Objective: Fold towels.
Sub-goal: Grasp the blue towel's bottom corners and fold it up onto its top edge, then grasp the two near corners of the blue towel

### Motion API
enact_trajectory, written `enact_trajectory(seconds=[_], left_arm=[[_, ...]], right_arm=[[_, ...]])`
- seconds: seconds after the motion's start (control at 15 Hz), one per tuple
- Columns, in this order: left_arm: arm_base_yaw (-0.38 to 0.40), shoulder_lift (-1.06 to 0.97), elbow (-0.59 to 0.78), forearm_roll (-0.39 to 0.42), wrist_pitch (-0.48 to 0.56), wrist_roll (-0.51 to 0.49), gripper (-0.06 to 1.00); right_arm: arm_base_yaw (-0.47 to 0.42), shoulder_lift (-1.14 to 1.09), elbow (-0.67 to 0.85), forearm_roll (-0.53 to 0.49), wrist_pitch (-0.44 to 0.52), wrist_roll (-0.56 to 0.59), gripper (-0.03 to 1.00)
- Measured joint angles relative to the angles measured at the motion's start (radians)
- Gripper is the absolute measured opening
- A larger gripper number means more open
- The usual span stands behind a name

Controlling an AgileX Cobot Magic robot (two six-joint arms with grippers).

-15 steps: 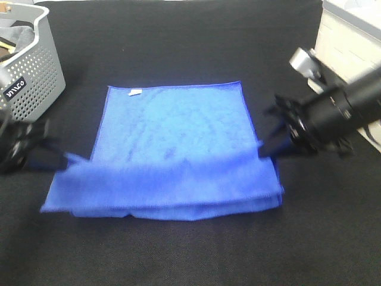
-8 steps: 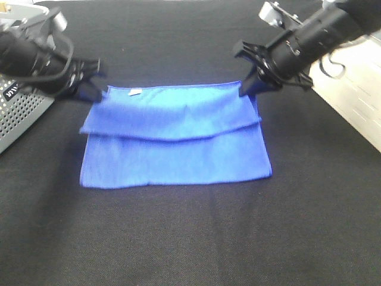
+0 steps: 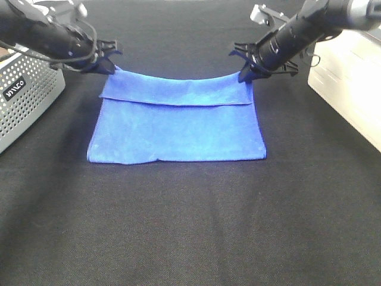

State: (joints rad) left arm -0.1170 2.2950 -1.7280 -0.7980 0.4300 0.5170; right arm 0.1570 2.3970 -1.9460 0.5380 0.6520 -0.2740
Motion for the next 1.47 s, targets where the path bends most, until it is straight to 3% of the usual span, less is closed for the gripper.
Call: enact_trajectory(seconds=[0.27, 0.47, 0.53, 0.67, 0.87, 0.93, 1.07, 1.13, 1.27, 1.47], left_arm=[[0.000, 0.070, -0.049, 0.000, 0.003, 0.000, 0.04], [0.000, 0.074, -0.052, 0.017, 0.007, 0.002, 0.48], [0.000, 0.071, -0.054, 0.046, 0.023, 0.002, 0.65], [0.000, 0.053, -0.054, 0.100, 0.084, 0.002, 0.70], [0.000, 0.024, -0.055, 0.175, 0.214, -0.003, 0.70], [0.000, 0.009, -0.055, 0.215, 0.286, -0.052, 0.69], [0.000, -0.009, -0.052, 0.284, 0.357, -0.184, 0.69], [0.000, -0.009, -0.052, 0.284, 0.357, -0.184, 0.69], [0.000, -0.039, 0.006, 0.360, 0.389, -0.324, 0.69], [0.000, -0.086, 0.141, 0.382, 0.390, -0.387, 0.69]], right_arm=[[-0.001, 0.039, -0.007, 0.000, -0.043, 0.000, 0.06], [-0.001, 0.037, -0.007, -0.001, -0.053, 0.000, 0.67], [-0.001, 0.018, -0.007, -0.023, -0.016, 0.000, 0.80], [-0.001, -0.026, -0.008, -0.083, 0.049, 0.001, 0.85], [-0.001, -0.061, -0.011, -0.122, 0.171, 0.042, 0.85], [-0.001, -0.062, -0.011, -0.124, 0.266, 0.070, 0.85], [-0.001, -0.063, -0.002, -0.125, 0.361, 0.080, 0.85], [-0.001, -0.063, -0.002, -0.125, 0.361, 0.080, 0.85], [-0.001, -0.076, 0.059, -0.124, 0.391, 0.084, 0.84], [-0.012, -0.149, 0.286, -0.090, 0.312, 0.067, 0.82]])
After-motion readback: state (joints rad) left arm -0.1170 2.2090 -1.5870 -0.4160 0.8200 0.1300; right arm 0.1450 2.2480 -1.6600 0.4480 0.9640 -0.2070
